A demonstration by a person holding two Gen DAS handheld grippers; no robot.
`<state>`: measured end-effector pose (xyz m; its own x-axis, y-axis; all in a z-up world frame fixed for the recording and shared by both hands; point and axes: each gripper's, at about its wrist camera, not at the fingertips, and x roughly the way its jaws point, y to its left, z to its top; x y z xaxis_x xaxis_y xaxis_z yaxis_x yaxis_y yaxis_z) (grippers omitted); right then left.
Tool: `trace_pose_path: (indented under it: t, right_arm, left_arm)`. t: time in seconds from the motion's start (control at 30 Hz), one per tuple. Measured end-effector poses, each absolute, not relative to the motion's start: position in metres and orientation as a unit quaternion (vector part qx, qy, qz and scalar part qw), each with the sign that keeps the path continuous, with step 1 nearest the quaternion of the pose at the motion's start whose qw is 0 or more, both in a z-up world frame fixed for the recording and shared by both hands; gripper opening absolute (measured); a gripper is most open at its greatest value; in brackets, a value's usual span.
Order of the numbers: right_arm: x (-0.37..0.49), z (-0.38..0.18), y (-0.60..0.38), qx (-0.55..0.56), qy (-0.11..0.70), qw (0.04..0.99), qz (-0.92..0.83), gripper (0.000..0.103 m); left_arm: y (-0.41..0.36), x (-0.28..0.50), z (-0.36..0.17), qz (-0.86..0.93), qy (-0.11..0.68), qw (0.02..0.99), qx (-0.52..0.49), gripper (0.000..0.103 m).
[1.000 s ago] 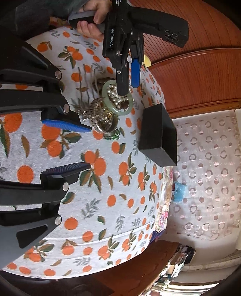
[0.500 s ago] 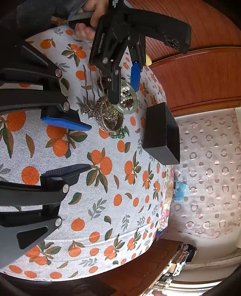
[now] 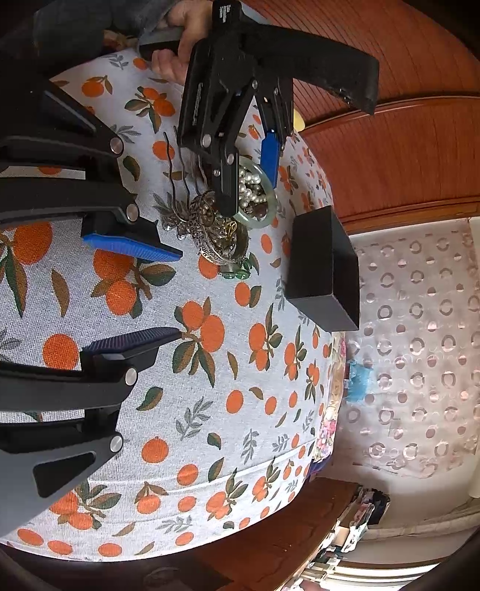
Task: Organize jewelry
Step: 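Lower the left tool onto the jade bangle and close on it, then lift the jade bangle with the left tool while the right tool grasps a dark bangle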
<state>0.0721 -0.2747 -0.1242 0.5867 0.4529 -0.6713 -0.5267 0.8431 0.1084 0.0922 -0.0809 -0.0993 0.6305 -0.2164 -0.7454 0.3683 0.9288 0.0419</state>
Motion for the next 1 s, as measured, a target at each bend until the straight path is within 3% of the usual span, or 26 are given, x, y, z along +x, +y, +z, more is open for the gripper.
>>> trace_pose_path:
  t: [0.6,0.67,1.0]
  right_arm:
    - [0.095,-0.106,-0.252,-0.074,0.354,0.883,0.301,0.039]
    - [0.102,-0.107,-0.246,-0.076,0.359,0.878,0.307,0.032]
    - [0.130,-0.121,-0.223,-0.078,0.409,0.845,0.335,0.025]
  left_arm:
    - [-0.048,0.060,-0.061,-0.158,0.339,0.927,0.030,0.069]
    - [-0.045,0.058,-0.060,-0.156,0.336,0.929,0.025,0.069]
    - [-0.035,0.056,-0.060,-0.153,0.332,0.931,0.013,0.069]
